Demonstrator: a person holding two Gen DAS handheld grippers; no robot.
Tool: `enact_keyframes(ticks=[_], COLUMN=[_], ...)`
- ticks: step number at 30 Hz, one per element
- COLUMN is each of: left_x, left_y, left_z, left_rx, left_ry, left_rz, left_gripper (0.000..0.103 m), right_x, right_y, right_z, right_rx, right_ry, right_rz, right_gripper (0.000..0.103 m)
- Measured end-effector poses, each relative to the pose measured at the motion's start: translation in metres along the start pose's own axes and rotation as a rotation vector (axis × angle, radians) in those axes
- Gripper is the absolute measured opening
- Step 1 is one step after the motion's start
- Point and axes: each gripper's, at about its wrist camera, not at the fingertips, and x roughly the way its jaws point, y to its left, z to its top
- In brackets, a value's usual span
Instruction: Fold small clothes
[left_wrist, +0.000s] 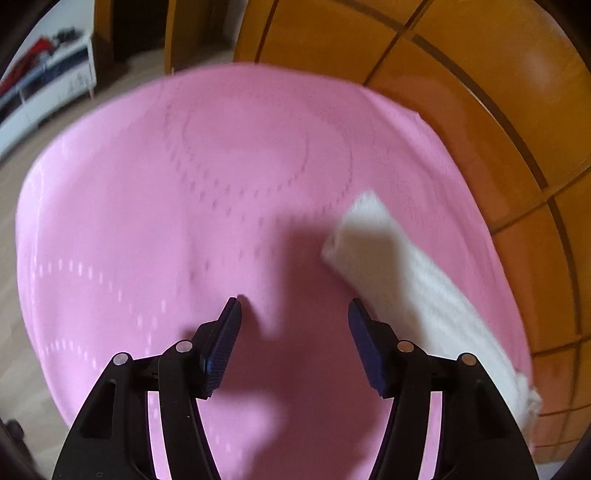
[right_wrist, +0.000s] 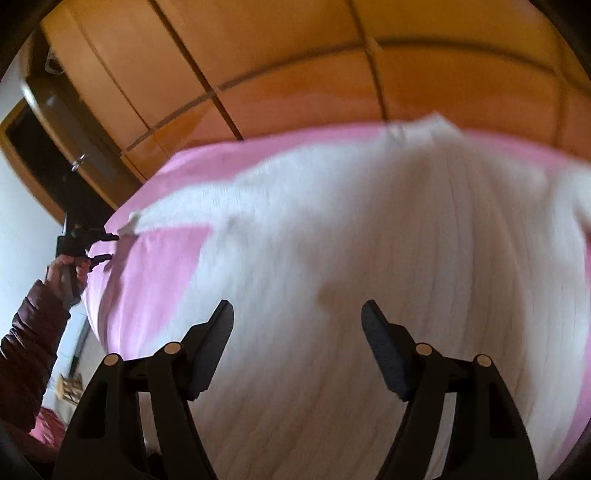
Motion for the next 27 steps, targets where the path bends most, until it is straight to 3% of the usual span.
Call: enact_keyframes(ticks=[2,5,9,11,12,13,14,19,20,21,22,23,24,27], left_x=[0.004,0.007,0.021,0.02,0.02,0.019,0.016,-0.012,-0.02,-0.026,-0.033,-0.041,-0.044,-0.058], left_y=[-0.009,-0.015,-0.018,-0.024,-0.027,-0.026,-0.024,-0.018,-0.014,-0.012,-0.008,-0.002,-0.001,0.003], left_z=[0.008,0.016,0.023,0.022,0.021,0.019,0.017,-0.004,-0.01,-0.014,-0.017,-0.023,-0.023,-0.022], left_rx=[0.047,0.073,0.13,0.196,0.212,0.217,0.223,0.241,0.239,0.239,0.238,0.228,0.22,0.193], left_ry=[-0.027,-0.075,-0.071,-0.075,-0.071,-0.063,-0.065,-0.139,-0.155,-0.166,-0.174,-0.187,-0.193,-0.233], left_rz=[0.016,0.019,0.014,-0.007,-0.03,-0.057,-0.082,-0.168,-0.192,-0.2,-0.206,-0.22,-0.227,-0.255], left_gripper=[0.067,0.068,0.066,0.036,0.027,0.01,0.005,0.004,0.004,0.004,0.004,0.004,0.004,0.004], right_x=[0.02,0.06,0.122,0.151,0.172,0.184,0.201,0.255,0.258,0.256,0.252,0.247,0.244,0.234], right_y=[0.005,0.012,0.025,0.032,0.037,0.037,0.04,0.039,0.04,0.042,0.046,0.05,0.053,0.069], right_z=[0.038,0.089,0.141,0.159,0.168,0.171,0.175,0.172,0.168,0.166,0.165,0.164,0.163,0.157], right_rx=[-0.087,-0.178,-0.281,-0.335,-0.373,-0.396,-0.436,-0.534,-0.554,-0.571,-0.593,-0.617,-0.63,-0.742], right_ry=[-0.008,0.017,0.075,0.107,0.148,0.172,0.206,0.374,0.391,0.391,0.396,0.394,0.396,0.364], right_rz=[-0.03,-0.058,-0.073,-0.068,-0.058,-0.059,-0.067,-0.078,-0.08,-0.069,-0.044,-0.032,-0.039,-0.119], right_gripper=[0.072,0.072,0.076,0.083,0.085,0.087,0.088,0.091,0.083,0.063,0.049,0.018,0.01,0.007])
